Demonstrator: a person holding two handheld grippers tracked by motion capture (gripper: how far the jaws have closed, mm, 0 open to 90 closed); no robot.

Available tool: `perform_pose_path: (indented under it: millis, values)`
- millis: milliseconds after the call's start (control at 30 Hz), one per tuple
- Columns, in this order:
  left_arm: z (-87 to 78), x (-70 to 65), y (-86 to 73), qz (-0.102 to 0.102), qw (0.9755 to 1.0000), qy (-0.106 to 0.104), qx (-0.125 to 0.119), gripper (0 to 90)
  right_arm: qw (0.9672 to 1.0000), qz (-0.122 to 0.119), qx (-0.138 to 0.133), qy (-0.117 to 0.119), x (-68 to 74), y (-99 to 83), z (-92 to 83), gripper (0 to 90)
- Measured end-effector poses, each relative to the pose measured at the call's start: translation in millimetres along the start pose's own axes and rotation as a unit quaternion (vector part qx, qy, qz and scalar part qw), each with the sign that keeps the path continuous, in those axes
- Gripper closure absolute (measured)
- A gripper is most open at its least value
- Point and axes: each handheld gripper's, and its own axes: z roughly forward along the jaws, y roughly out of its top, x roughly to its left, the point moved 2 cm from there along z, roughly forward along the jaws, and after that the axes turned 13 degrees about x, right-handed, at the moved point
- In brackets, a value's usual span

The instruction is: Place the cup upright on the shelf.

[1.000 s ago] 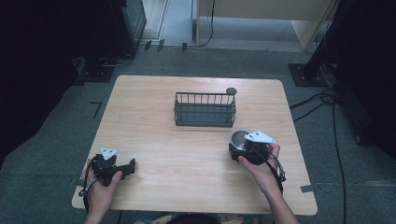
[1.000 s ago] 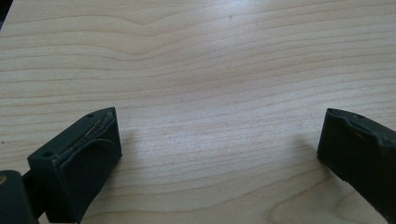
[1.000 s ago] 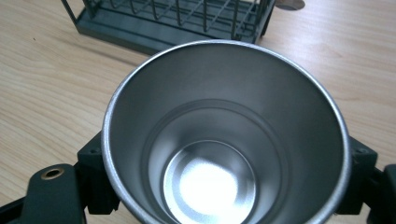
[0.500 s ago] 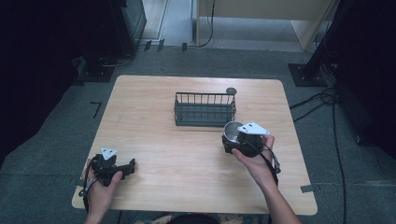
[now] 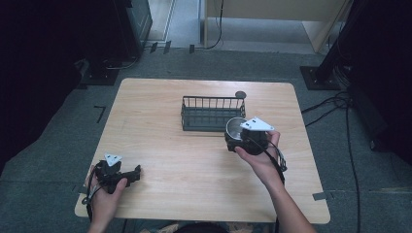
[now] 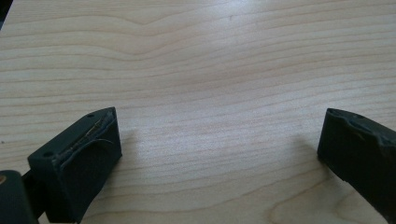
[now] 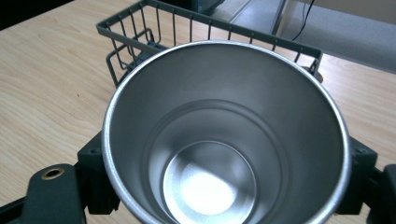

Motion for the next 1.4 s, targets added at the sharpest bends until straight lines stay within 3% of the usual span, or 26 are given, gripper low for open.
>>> perform_pose_path:
  millis: [667,1400]
  values:
    - [0.0,0.0,0.0,0.000,1.0000,0.000,0.000,0.0,0.9999,0.000,-0.016,0.000,-2.1,41.0,0.0,18.2]
    - [0.0,-0.1,0.0,-0.001,1.0000,0.000,0.000,0.0,0.9992,0.027,-0.011,-0.026,-22.6,79.6,29.0,18.2]
